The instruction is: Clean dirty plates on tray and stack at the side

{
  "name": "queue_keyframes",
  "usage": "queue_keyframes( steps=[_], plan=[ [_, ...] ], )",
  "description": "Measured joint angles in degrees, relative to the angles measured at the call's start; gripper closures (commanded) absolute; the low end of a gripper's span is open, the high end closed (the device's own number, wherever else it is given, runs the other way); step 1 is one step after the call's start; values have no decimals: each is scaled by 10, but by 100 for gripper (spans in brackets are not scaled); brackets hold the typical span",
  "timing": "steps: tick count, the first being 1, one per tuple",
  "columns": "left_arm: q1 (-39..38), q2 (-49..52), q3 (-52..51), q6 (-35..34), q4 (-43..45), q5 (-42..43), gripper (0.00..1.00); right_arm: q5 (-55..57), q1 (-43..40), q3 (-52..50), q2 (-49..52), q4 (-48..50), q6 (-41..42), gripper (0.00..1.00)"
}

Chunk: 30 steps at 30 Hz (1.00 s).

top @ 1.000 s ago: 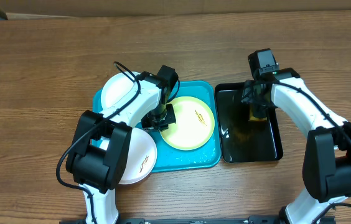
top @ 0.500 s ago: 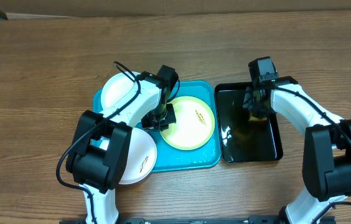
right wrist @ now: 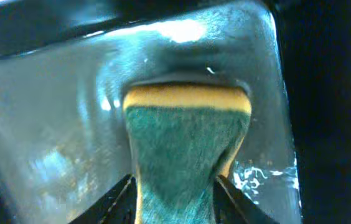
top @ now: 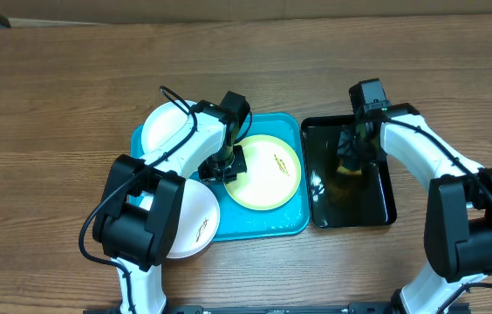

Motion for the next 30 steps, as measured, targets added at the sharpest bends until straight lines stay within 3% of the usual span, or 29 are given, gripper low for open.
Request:
queue_keyframes(
  steps=[11, 30],
  plan=[
    [0, 0, 0, 0, 0, 0, 89, 31, 0, 23, 0, -6, -8, 36],
    [0, 0, 0, 0, 1, 0, 89, 52, 0, -16, 0, 87, -8, 35]
  ],
)
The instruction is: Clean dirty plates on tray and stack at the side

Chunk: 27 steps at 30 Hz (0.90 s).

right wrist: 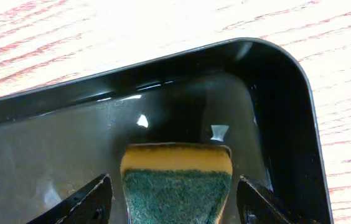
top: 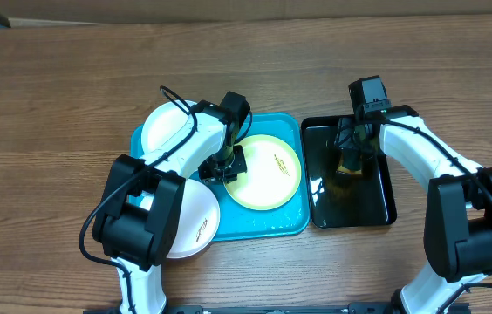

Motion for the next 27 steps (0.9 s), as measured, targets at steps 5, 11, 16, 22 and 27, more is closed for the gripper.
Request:
queue_keyframes(
  steps=[5, 11, 16, 22, 27],
  plan=[
    [0, 0, 0, 0, 0, 0, 89, 0, 0, 0, 0, 7, 0, 35],
    [0, 0, 0, 0, 1, 0, 90, 1, 0, 0, 13, 11, 5, 35],
    [0, 0, 0, 1, 9, 0, 90, 1, 0, 0, 32, 13, 12, 45],
    [0, 0, 0, 8, 10, 0, 90, -2, 0, 0, 37, 25, 16, 76],
    [0, 0, 0, 9, 10, 0, 90, -23, 0, 0, 37, 29, 16, 96]
  ],
)
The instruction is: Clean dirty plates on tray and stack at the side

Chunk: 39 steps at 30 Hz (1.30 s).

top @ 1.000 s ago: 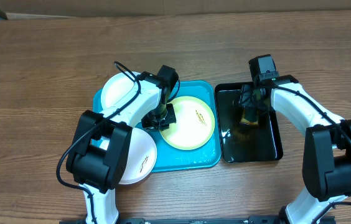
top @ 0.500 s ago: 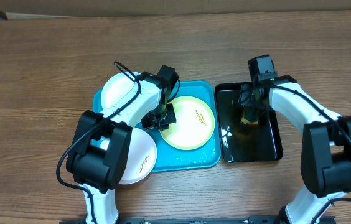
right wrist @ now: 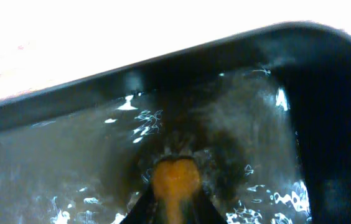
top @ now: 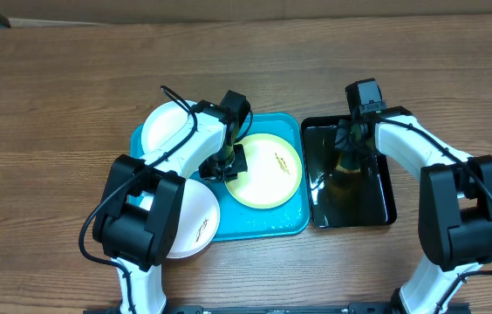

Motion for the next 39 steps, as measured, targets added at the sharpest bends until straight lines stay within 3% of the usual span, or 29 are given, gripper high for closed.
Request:
queue_keyframes(
  steps=[1, 4, 6, 18, 24, 26, 29, 34, 36, 39],
  plan=[
    [0, 0, 0, 0, 0, 0, 89, -3, 0, 0, 0, 2, 0, 96],
    [0, 0, 0, 0, 0, 0, 86, -10, 0, 0, 0, 2, 1, 53],
    [0, 0, 0, 1, 2, 0, 84, -11, 0, 4, 0, -9, 1, 41],
    [0, 0, 0, 2, 4, -1, 83, -26, 0, 62, 0, -170, -1, 37],
    [0, 0, 0, 2, 5, -2, 83, -52, 2, 37, 0, -170, -1, 42],
    [0, 0, 0, 2, 5, -2, 82, -57, 5, 25, 0, -163, 0, 53],
    [0, 0, 0, 2, 4, -2, 83, -58, 8, 20, -2, -157, -1, 96],
    [0, 0, 0, 2, 5, -2, 82, -63, 9, 17, -2, -147, 0, 95],
    [0, 0, 0, 2, 5, -2, 80, -64, 9, 17, -2, -150, 0, 69],
    [0, 0, 0, 2, 4, -2, 78, -65, 9, 26, -2, -173, -2, 52]
  ],
)
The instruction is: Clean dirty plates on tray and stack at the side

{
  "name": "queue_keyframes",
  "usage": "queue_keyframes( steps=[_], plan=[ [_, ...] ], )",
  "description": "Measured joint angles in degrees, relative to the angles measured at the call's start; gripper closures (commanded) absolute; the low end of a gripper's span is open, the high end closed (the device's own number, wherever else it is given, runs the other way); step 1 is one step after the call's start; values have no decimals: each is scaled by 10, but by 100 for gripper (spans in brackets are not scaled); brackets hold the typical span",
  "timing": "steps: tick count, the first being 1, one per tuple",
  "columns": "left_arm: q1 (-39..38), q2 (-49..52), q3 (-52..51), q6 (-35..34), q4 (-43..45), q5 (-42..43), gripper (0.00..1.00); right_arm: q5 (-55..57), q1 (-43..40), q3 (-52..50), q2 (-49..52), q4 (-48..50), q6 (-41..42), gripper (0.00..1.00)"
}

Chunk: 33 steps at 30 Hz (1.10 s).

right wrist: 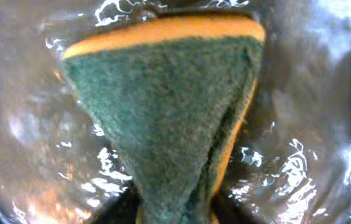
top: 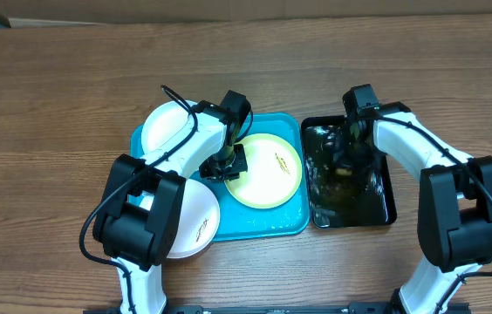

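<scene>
A yellow-green plate (top: 268,172) lies in the blue tray (top: 259,227). My left gripper (top: 228,166) sits at that plate's left rim; whether its fingers pinch the rim cannot be told from above. My right gripper (top: 348,162) is down in the black tray (top: 392,199) of water. In the right wrist view my right gripper (right wrist: 175,213) is shut on a sponge (right wrist: 163,99). The sponge is pinched to a wedge, its green scouring face towards the camera and its yellow edge on top, with rippling water all round it.
One white plate (top: 164,127) lies at the blue tray's far left corner. Another white plate (top: 195,223) lies at its near left corner. Both trays stand side by side on the wooden table (top: 54,105).
The sponge showed only as a squeezed yellow end near the black tray's far wall. It now fills the wrist view with its green face, and the water is ruffled. The left arm has not moved.
At first my right gripper was shut on the sponge in the water. Then its fingers stood wide apart with the sponge lying between them. It was then shut on the sponge again, and still holds it in the water now. The left gripper stayed at the plate's rim.
</scene>
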Motion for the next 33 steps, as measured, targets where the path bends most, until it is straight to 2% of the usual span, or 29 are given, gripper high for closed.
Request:
queue_keyframes(
  steps=[3, 15, 16, 17, 18, 19, 20, 21, 22, 23, 24, 25, 30, 33],
  plan=[
    [0, 0, 0, 0, 0, -1, 77, 0, 0, 24, 0, -16, -1, 36],
    [0, 0, -1, 0, 0, -2, 77, 48, 0, 48, 9, 56, -2, 34],
    [0, 0, -1, 0, 0, -2, 77, 49, 0, 47, 13, 71, -1, 39],
    [0, 0, -1, 0, 0, -2, 78, 51, 0, 44, 17, 85, -2, 65],
    [0, 0, -1, 0, 0, -2, 79, 53, 0, 38, 22, 101, -2, 85],
    [0, 0, -1, 0, 0, -2, 81, 55, 0, 34, 24, 108, -2, 96],
    [0, 0, -1, 0, 0, -2, 82, 56, 0, 31, 24, 111, -3, 96],
    [0, 0, -1, 0, 0, -2, 82, 56, 0, 30, 25, 115, -2, 94],
    [0, 0, -1, 0, 0, -2, 81, 56, 0, 28, 25, 120, -1, 74],
    [0, 0, -1, 0, 0, -2, 80, 55, 0, 28, 25, 123, -2, 58],
    [0, 0, -1, 0, 0, -2, 76, 54, 0, 28, 25, 123, 0, 47],
    [0, 0, -1, 0, 0, -2, 74, 52, 0, 30, 25, 112, -1, 42],
    [0, 0, -1, 0, 0, -3, 71, 35, 0, 49, 26, 45, -2, 30],
    [0, 0, -1, 0, 0, -4, 71, 27, 0, 59, 26, 11, -2, 30]
  ],
)
